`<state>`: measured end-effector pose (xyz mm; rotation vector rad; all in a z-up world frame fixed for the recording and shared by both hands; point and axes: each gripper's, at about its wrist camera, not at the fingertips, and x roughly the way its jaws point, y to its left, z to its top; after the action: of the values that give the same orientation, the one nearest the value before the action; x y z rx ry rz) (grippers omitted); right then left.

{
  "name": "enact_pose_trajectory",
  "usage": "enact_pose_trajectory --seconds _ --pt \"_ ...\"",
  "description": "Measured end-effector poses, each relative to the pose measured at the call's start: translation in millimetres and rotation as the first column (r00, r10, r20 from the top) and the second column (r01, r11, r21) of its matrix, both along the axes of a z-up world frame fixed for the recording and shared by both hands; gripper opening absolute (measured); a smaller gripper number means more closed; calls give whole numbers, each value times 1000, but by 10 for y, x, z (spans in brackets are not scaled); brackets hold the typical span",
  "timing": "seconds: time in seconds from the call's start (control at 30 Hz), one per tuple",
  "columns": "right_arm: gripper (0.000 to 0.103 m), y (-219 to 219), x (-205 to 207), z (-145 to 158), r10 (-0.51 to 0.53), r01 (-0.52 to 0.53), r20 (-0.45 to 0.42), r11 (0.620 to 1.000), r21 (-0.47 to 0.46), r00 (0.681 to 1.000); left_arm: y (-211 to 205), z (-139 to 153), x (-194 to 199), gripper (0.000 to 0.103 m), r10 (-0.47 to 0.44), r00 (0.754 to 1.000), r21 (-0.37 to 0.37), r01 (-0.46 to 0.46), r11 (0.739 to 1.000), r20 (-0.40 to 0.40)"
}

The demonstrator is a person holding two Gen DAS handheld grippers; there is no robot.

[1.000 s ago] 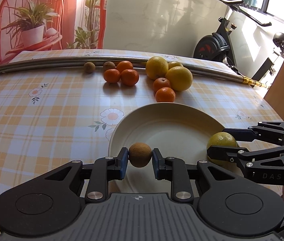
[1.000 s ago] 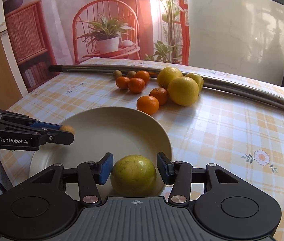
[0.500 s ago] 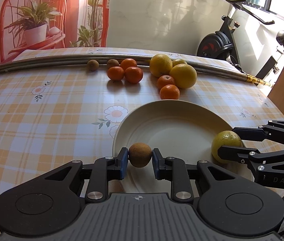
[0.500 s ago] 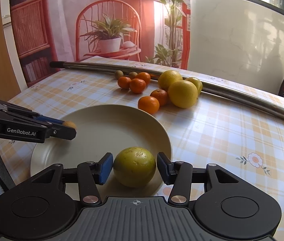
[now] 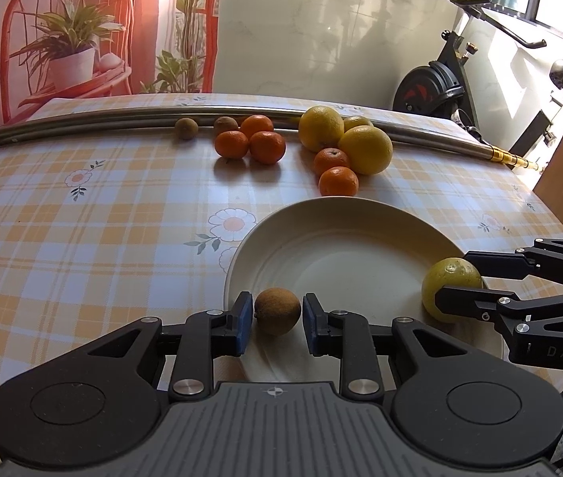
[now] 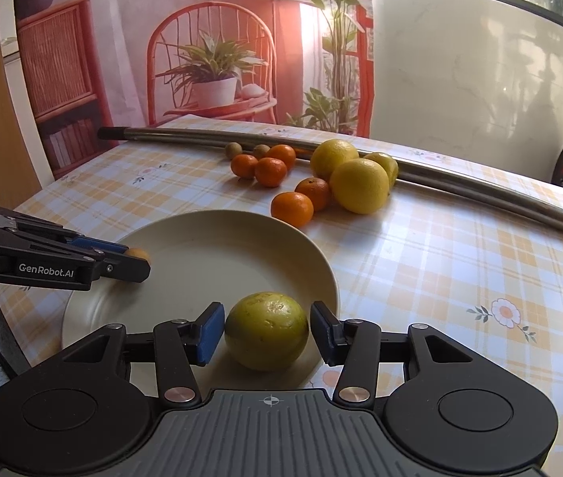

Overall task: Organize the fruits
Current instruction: 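Lower the grapefruit onto the plate and open the right tool while the left tool releases the kiwi, then withdraw both tools from the plate back toward the fruit pile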

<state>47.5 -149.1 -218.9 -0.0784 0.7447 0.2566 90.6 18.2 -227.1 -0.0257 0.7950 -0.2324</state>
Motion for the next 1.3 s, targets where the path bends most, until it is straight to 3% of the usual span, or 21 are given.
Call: enact_pose_trajectory --seconds 0.77,1.03,1.3 --pt "44 9 2 -11 5 -5 -7 1000 -6 1000 -14 14 -10 35 -6 1000 2 6 1000 4" --pt "44 102 -32 -13 30 -28 15 997 -69 999 -12 15 -12 35 -6 1000 4 6 1000 4" --pt "44 84 -33 -10 23 -22 14 997 -69 1000 -10 18 -14 35 -5 1000 4 5 1000 5"
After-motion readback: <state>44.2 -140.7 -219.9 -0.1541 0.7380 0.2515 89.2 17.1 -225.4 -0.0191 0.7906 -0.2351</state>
